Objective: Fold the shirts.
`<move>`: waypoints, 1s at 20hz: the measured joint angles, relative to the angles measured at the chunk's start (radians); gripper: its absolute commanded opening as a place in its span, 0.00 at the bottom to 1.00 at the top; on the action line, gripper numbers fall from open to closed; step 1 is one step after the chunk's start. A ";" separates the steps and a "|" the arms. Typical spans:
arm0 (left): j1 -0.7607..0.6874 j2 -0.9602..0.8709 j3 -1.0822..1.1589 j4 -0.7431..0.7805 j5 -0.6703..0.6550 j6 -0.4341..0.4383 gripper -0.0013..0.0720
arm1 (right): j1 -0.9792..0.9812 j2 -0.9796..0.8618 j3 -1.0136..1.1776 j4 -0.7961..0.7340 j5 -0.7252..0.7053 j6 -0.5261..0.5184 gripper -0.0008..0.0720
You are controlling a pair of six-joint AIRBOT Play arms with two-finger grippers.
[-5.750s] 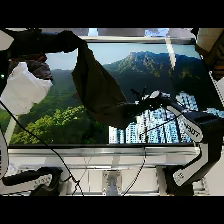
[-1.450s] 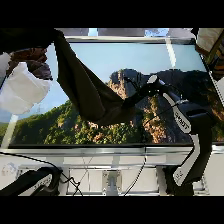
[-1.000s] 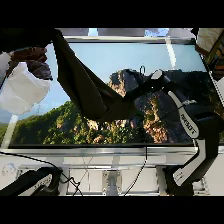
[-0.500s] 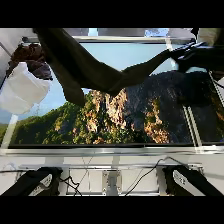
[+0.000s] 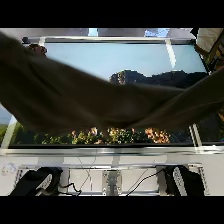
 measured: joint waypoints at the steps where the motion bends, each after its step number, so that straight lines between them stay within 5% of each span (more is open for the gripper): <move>1: 0.000 -0.013 -0.018 -0.014 -0.075 -0.013 0.03 | -0.005 -0.031 0.008 0.008 0.037 0.006 0.03; 5: 0.000 -0.077 -0.219 -0.016 -0.151 -0.031 0.03 | -0.014 -0.220 -0.030 0.120 0.166 0.031 0.03; 8: 0.000 -0.177 -0.427 0.080 -0.024 -0.025 0.03 | -0.016 -0.385 -0.105 0.161 0.180 0.040 0.03; 14: 0.002 -0.572 -0.523 0.309 0.311 -0.174 0.08 | 0.029 -0.734 -0.178 0.150 0.081 0.053 0.03; 15: 0.002 -0.638 -0.501 0.325 0.365 -0.203 0.44 | 0.055 -0.784 -0.181 0.150 0.032 0.055 0.03; 16: 0.002 -0.706 -0.465 0.339 0.422 -0.241 0.98 | 0.088 -0.828 -0.184 0.148 -0.029 0.055 0.04; 17: 0.002 -0.763 -0.422 0.348 0.473 -0.277 0.99 | 0.119 -0.862 -0.185 0.137 -0.094 0.055 0.07; 19: 0.003 -0.834 -0.331 0.361 0.555 -0.336 0.99 | 0.188 -0.908 -0.187 0.088 -0.228 0.055 0.44; 20: 0.007 -0.854 -0.286 0.368 0.574 -0.351 0.99 | 0.217 -0.922 -0.188 0.047 -0.280 0.058 0.46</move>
